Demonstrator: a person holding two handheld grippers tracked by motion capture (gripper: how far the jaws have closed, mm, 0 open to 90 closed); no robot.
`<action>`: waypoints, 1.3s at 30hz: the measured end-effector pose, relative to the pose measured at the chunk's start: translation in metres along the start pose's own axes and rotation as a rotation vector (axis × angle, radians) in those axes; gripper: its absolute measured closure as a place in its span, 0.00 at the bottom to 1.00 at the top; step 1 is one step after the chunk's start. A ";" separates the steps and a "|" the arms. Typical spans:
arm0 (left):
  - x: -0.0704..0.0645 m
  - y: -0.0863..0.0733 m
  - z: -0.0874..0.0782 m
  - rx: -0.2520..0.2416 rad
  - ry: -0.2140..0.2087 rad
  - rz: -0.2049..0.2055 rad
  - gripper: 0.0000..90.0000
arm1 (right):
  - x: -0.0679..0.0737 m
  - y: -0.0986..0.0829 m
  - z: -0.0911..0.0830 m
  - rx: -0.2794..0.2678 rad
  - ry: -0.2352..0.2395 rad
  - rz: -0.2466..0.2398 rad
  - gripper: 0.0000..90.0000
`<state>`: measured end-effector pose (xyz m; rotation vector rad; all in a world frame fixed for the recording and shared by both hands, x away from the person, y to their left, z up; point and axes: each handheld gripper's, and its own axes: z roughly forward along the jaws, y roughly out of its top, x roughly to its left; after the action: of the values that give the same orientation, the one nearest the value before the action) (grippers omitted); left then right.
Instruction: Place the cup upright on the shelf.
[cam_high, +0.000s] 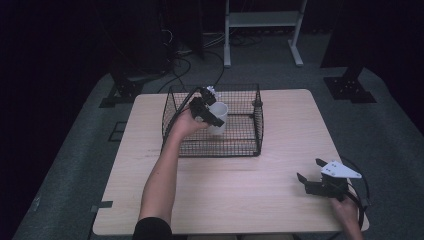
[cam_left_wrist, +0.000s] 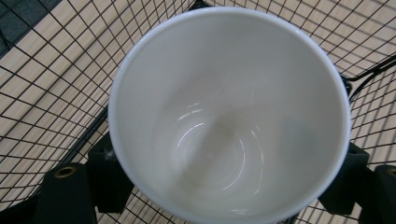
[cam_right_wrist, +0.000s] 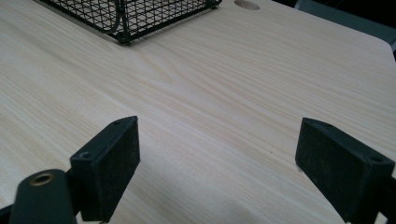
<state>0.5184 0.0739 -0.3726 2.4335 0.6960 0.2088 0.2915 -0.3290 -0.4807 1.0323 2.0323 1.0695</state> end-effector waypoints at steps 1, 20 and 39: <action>0.001 0.000 0.001 0.000 -0.004 -0.004 0.24 | 0.000 0.000 0.000 -0.001 0.000 -0.001 0.15; 0.012 -0.007 0.018 0.042 -0.025 -0.021 0.24 | -0.001 0.000 0.000 -0.005 0.000 0.001 0.15; 0.013 -0.008 0.029 0.061 -0.046 -0.021 0.24 | 0.000 0.000 0.000 -0.005 -0.001 -0.002 0.15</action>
<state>0.5345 0.0720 -0.4014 2.4792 0.7166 0.1250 0.2918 -0.3293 -0.4807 1.0286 2.0285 1.0719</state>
